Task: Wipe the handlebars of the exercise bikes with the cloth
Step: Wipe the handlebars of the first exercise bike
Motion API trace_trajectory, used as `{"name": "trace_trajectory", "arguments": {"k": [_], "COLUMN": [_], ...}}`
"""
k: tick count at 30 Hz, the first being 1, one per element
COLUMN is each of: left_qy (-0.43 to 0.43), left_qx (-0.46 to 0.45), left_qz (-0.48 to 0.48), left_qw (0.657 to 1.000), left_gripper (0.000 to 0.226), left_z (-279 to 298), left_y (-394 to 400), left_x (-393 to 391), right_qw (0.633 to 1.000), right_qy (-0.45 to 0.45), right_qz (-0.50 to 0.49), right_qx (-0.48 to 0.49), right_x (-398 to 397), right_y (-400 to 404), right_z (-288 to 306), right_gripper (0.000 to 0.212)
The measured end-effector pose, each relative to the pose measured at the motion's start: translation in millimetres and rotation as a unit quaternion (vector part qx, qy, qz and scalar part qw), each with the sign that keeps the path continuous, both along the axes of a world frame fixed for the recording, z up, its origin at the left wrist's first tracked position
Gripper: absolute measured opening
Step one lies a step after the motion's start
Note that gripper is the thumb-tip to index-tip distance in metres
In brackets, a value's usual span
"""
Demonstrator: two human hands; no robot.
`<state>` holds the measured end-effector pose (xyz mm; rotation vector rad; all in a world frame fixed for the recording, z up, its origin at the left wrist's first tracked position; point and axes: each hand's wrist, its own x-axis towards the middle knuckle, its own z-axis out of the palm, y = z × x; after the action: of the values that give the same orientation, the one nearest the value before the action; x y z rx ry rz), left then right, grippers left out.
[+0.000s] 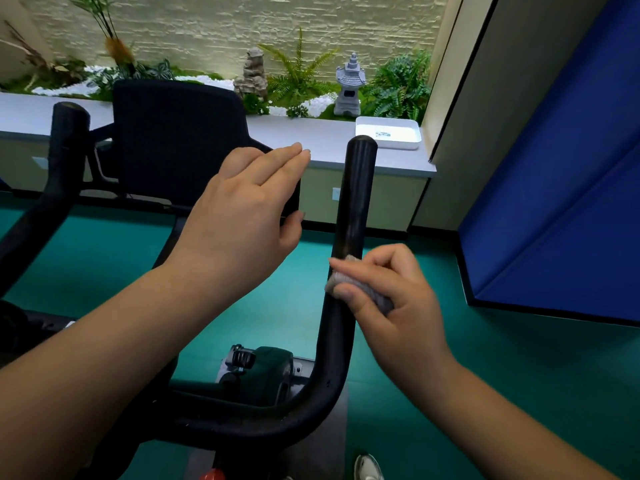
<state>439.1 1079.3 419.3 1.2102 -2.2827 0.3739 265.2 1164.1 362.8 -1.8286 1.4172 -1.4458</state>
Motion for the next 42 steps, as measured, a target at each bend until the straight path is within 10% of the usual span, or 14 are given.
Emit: {"name": "trace_trajectory", "arguments": {"k": [13,42], "left_qy": [0.009,0.015], "left_qx": [0.003,0.003], "left_qz": [-0.005,-0.019], "left_qw": [1.0,1.0], "left_gripper": [0.06,0.059], "left_z": [0.2,1.6], "left_y": [0.7,-2.2], "left_x": [0.3,2.6], "right_qw": [0.955,0.958], "right_qy": [-0.249,-0.22], "right_qz": [-0.106,-0.132], "right_qx": [0.121,0.129], "right_x": [10.3,13.0], "right_y": [2.0,-11.9], "right_z": [-2.8,9.0], "right_gripper": [0.008,0.015]}}
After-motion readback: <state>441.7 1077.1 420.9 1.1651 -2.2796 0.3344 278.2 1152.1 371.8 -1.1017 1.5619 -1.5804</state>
